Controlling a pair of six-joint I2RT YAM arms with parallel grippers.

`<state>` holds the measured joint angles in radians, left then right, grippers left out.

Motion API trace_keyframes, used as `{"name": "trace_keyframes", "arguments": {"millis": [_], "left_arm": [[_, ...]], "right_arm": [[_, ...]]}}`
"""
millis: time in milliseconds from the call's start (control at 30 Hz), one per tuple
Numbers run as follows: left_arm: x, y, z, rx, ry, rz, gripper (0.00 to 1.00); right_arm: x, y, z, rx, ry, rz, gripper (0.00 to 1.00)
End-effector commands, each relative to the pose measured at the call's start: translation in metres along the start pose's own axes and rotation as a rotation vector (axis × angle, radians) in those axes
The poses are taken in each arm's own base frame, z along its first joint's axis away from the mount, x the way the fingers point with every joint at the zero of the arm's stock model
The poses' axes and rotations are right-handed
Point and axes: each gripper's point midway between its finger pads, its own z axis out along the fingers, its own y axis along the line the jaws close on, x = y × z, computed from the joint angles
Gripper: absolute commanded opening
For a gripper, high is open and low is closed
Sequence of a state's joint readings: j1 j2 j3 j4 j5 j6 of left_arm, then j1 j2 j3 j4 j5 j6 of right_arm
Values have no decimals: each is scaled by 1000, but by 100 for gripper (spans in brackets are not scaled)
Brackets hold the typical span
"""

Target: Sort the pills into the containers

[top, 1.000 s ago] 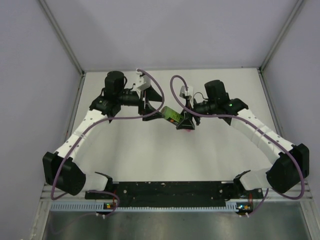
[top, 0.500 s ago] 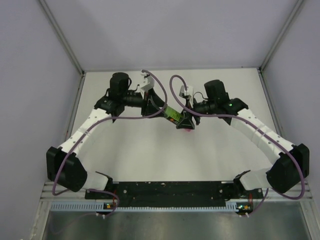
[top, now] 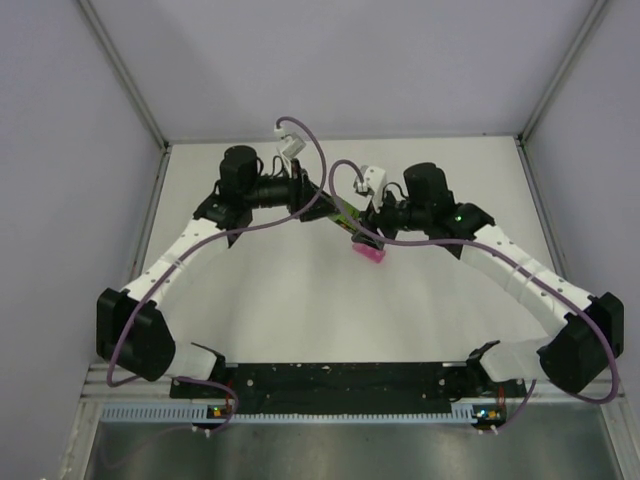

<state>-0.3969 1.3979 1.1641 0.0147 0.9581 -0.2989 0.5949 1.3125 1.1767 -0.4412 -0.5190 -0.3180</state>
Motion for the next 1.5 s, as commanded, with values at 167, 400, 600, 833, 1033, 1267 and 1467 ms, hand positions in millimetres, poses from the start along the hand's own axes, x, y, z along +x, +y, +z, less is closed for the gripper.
{"name": "trace_keyframes", "arguments": {"millis": [167,400,600,833,1033,1267,1467], "left_arm": [[-35,30,1,-352,-101,-301,1],[-37,19,3,-340,-98,-279,88],[-40,-2,-5,-225,-51,25,99],[-7,-30,-27,-6,105,521,99],[15,-41,-33,143,187,685,99],[17,-47,-30,203,178,690,95],[17,-47,-28,204,166,667,72]], "right_arm": [[-54,-41,-4,295,-133,-46,0],[-52,-42,-4,304,-122,-32,0],[-45,-24,-6,224,-113,-58,0],[-43,19,-13,2,-126,-125,0],[-39,47,-15,-160,-106,-141,0],[-37,54,-12,-213,-94,-129,0],[-34,53,-10,-210,-86,-124,0]]}}
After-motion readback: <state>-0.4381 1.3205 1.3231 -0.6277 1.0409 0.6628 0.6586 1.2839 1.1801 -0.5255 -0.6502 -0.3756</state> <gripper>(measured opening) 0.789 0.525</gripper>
